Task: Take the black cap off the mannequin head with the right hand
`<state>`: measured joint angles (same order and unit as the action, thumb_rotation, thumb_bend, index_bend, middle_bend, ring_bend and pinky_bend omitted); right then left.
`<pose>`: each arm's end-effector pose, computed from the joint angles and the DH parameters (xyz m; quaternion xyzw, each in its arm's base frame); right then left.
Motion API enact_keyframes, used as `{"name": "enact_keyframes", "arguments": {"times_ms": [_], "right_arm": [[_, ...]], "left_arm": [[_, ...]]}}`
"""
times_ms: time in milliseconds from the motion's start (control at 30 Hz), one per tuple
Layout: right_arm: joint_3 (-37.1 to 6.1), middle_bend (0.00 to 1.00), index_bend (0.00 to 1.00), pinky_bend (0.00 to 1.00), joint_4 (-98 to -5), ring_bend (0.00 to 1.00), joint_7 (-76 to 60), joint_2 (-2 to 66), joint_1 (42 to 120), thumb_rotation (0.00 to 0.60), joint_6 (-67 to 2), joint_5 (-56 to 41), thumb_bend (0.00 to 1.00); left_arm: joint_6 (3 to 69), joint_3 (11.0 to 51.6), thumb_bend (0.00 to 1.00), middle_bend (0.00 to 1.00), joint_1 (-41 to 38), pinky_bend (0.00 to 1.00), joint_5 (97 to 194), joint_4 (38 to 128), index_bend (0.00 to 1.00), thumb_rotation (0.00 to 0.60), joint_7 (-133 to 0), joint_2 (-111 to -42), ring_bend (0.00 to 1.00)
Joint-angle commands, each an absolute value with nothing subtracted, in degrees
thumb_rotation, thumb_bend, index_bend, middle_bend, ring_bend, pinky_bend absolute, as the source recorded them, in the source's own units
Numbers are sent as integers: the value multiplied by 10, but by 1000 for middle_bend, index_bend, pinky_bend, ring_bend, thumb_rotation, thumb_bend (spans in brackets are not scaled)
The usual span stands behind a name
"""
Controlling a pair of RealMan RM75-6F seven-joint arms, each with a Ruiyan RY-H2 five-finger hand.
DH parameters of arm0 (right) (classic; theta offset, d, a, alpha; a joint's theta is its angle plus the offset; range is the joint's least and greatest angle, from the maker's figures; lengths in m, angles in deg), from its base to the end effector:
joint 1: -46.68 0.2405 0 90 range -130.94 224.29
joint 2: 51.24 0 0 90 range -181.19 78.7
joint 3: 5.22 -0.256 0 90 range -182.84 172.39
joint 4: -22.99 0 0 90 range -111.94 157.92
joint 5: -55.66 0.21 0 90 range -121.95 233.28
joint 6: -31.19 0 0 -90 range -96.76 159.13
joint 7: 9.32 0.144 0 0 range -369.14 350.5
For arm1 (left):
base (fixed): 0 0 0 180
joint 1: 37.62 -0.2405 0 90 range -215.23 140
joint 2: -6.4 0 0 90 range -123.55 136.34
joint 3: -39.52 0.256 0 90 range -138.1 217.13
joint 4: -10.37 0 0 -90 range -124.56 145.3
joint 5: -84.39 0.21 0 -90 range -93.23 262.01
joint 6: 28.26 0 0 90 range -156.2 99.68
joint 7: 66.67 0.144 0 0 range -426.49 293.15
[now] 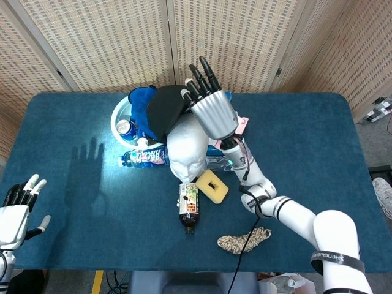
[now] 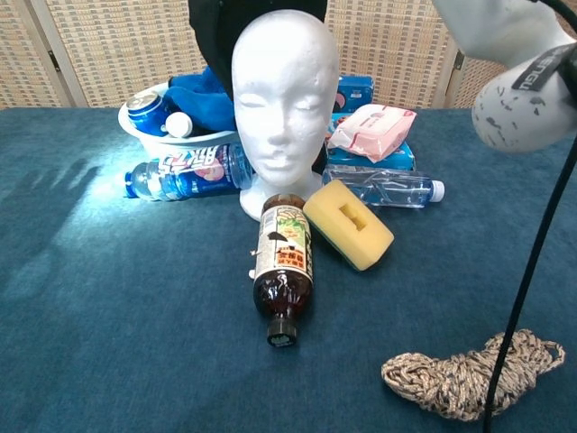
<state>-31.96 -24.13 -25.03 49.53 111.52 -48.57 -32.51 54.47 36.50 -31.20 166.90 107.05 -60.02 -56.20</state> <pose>0.0152 -0.4445 0.0759 0.5856 0.0307 0.6142 0.5281 -0.3027 0.1885 0.1583 -0.6045 -0.3844 -0.3564 0.5998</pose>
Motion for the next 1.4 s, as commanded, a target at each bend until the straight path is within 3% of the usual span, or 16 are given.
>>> {"name": "enact_keyframes", "arguments": {"times_ms": [33,133,267,833,1200,1400], "right_arm": [[-329,422,727,0,-213,159,-238,486,1125,600,-487,-313,547],[-338,427,732,0,-184,163,-219,477,1134,600,-481,-298,546],[-331,436,741,0,-223,170,-245,463,1104,600,-531,-297,546],[-311,441,744,0,-274,180,-258,377,1035,600,-544,-264,547],[-266,441,744,0,-330,180,-272,339,984,600,-528,-263,545],[-246,441,744,0,-314,180,-277,346,970,600,-513,-261,546]], "left_arm": [[544,365,293,0,-311,0,1670,1071,0,600,-600,-562,0],[545,364,292,0,-311,0,1670,1071,0,600,-600,-562,0],[545,364,293,0,-311,0,1670,1071,0,600,-601,-562,0],[536,365,293,0,-301,0,1679,1075,0,600,-596,-566,0],[529,367,293,0,-296,0,1678,1076,0,600,-590,-569,0],[528,369,293,0,-296,0,1679,1076,0,600,-589,-571,0]]}}
